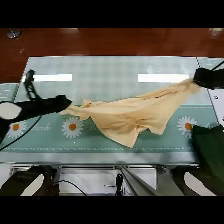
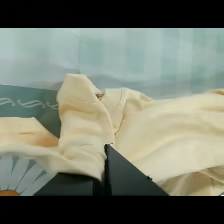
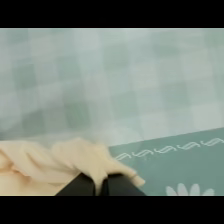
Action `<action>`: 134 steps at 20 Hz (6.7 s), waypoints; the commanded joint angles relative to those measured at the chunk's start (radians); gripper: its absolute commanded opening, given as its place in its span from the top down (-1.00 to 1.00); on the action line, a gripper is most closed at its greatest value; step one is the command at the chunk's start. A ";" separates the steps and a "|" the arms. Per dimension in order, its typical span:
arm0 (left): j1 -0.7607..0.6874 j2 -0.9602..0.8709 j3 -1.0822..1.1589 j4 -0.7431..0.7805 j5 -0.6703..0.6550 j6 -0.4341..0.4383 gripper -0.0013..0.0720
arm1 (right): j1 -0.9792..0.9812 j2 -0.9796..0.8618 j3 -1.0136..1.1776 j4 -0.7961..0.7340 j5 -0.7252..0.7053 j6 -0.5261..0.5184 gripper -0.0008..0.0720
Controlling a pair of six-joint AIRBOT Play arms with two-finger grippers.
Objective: Fold the shirts.
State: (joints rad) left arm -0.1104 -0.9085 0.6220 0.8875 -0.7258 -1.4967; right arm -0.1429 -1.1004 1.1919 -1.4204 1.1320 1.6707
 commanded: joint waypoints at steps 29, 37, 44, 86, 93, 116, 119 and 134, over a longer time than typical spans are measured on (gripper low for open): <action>0.237 -0.630 0.397 -0.387 -0.564 0.580 0.90 | -0.078 -0.029 -0.608 0.358 0.147 -0.272 -0.72; 0.235 -0.631 0.401 -0.387 -0.569 0.558 0.90 | 0.040 -0.128 -0.587 0.571 -0.134 -0.296 -0.63; 0.239 -0.610 0.433 -0.436 -0.570 0.516 0.90 | 0.038 -0.154 -0.350 0.566 -0.012 -0.335 0.92; 0.329 0.031 0.568 -0.117 -0.210 0.266 0.90 | 0.038 0.170 0.245 0.310 0.074 -0.237 0.92; 0.146 -0.316 0.568 -0.118 0.196 0.272 0.89 | 0.040 -0.375 0.376 0.568 -0.268 -0.286 0.92; 0.576 -0.364 0.044 -0.093 -0.449 0.284 -0.95 | -0.415 -0.020 -0.480 0.576 0.012 -0.480 -0.76; 0.550 -0.393 0.032 -0.092 -0.430 0.277 -0.95 | -0.415 -0.003 -0.505 0.573 0.050 -0.480 -0.76; 0.399 -0.445 0.033 -0.118 -0.410 0.345 0.89 | -0.415 -0.048 -0.505 0.370 0.056 -0.283 -0.76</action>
State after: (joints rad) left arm 0.2962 -1.3521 0.6540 0.7769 -1.1332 -1.1614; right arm -0.5575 -1.1233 0.6880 -0.9634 1.0981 1.3128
